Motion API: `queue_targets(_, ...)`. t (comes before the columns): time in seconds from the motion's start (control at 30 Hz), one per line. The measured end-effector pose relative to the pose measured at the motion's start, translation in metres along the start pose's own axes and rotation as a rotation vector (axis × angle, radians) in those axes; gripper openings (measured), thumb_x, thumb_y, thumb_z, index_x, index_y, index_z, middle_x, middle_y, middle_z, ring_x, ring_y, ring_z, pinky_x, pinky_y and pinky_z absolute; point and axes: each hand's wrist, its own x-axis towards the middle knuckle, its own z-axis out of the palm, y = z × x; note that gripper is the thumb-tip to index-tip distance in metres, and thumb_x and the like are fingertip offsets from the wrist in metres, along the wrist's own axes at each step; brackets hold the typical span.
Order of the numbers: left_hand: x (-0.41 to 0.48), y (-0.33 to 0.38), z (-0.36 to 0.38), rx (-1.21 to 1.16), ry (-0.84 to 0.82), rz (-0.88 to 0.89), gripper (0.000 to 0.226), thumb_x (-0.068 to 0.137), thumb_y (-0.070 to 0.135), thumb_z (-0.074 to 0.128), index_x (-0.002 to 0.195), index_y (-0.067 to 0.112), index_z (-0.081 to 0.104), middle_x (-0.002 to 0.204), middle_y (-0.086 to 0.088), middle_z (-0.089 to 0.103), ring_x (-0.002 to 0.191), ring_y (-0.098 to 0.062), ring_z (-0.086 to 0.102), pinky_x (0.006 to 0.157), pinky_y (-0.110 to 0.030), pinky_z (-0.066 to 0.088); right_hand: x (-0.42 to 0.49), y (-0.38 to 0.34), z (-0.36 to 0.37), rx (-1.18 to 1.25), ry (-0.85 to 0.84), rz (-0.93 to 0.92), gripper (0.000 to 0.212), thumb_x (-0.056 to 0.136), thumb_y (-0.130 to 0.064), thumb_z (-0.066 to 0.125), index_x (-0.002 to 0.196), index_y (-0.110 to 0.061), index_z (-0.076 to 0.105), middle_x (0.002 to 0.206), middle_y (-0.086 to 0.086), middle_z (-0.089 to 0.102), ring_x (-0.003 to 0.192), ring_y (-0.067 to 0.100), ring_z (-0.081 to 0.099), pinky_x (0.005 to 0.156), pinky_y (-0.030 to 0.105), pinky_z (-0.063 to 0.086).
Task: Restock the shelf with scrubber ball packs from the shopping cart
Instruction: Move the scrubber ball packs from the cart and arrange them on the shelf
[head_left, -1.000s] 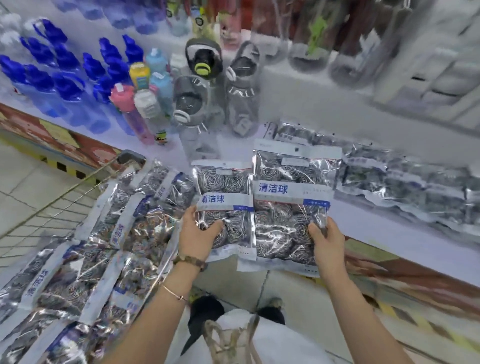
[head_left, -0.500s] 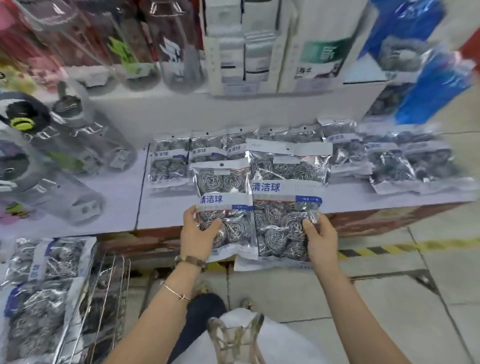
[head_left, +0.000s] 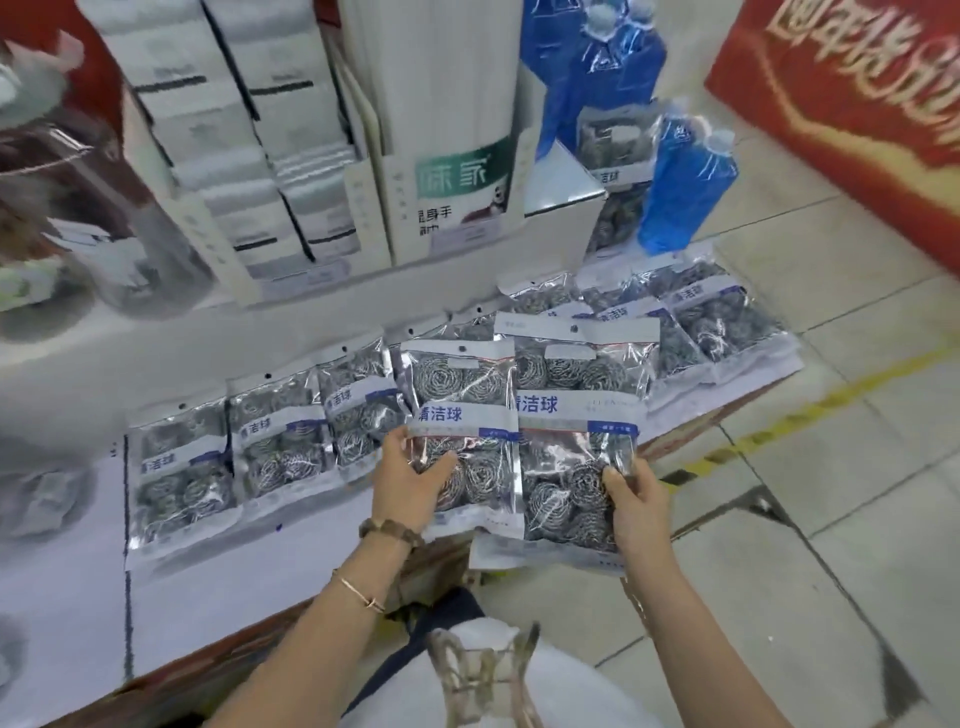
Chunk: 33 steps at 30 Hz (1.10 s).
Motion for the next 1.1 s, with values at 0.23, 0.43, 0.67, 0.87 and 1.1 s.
queue_targets(0.23, 0.068, 0.038, 0.030, 0.022, -0.108, 0.024, 0.069, 0.076, 0.032, 0.071, 0.134, 0.023, 0.035, 0.129, 0.007, 0.045, 0.110, -0.020, 0.051, 0.097, -0.035, 0.042, 0.063, -0.016, -0.002, -0.032, 0.106, 0.009, 0.036, 0.095, -0.008, 0.049, 0.124, 0.013, 0.045, 0.118, 0.029, 0.057, 0.107, 0.041, 0.053, 0.094, 0.049, 0.041)
queue_targets(0.43, 0.100, 0.050, 0.049, 0.009, -0.115, -0.017, 0.070, 0.078, 0.030, 0.070, 0.137, 0.019, 0.034, 0.135, 0.005, 0.041, 0.116, -0.017, 0.047, 0.093, -0.030, 0.040, 0.102, -0.016, 0.000, 0.029, 0.152, 0.076, 0.015, 0.094, -0.008, 0.051, 0.106, -0.008, 0.060, 0.094, 0.001, 0.052, 0.087, 0.012, 0.047, 0.083, 0.030, 0.034)
queue_targets(0.67, 0.129, 0.058, 0.079, -0.073, -0.019, -0.130, 0.066, 0.079, 0.024, 0.070, 0.135, 0.016, 0.036, 0.129, 0.001, 0.046, 0.091, -0.009, 0.049, 0.078, -0.022, 0.038, 0.162, -0.020, -0.013, -0.038, 0.101, 0.065, 0.041, 0.094, -0.008, 0.052, 0.134, -0.003, 0.047, 0.104, 0.003, 0.051, 0.098, 0.015, 0.045, 0.088, 0.031, 0.035)
queue_targets(0.87, 0.154, 0.063, 0.120, -0.144, 0.150, -0.272, 0.071, 0.075, 0.026, 0.072, 0.134, 0.015, 0.035, 0.138, -0.010, 0.042, 0.123, -0.030, 0.042, 0.102, -0.044, 0.037, 0.235, -0.022, -0.044, -0.075, -0.072, 0.066, 0.039, 0.095, -0.013, 0.052, 0.134, -0.011, 0.049, 0.096, -0.001, 0.049, 0.090, 0.013, 0.044, 0.090, 0.035, 0.037)
queue_targets(1.1, 0.166, 0.065, 0.157, -0.104, 0.292, -0.431, 0.062, 0.076, 0.026, 0.072, 0.128, 0.013, 0.041, 0.131, -0.009, 0.047, 0.116, -0.030, 0.049, 0.099, -0.049, 0.040, 0.312, -0.030, -0.079, -0.083, -0.252, 0.078, 0.019, 0.092, -0.017, 0.055, 0.109, -0.026, 0.051, 0.074, -0.019, 0.029, 0.065, -0.003, 0.026, 0.059, 0.018, 0.022)
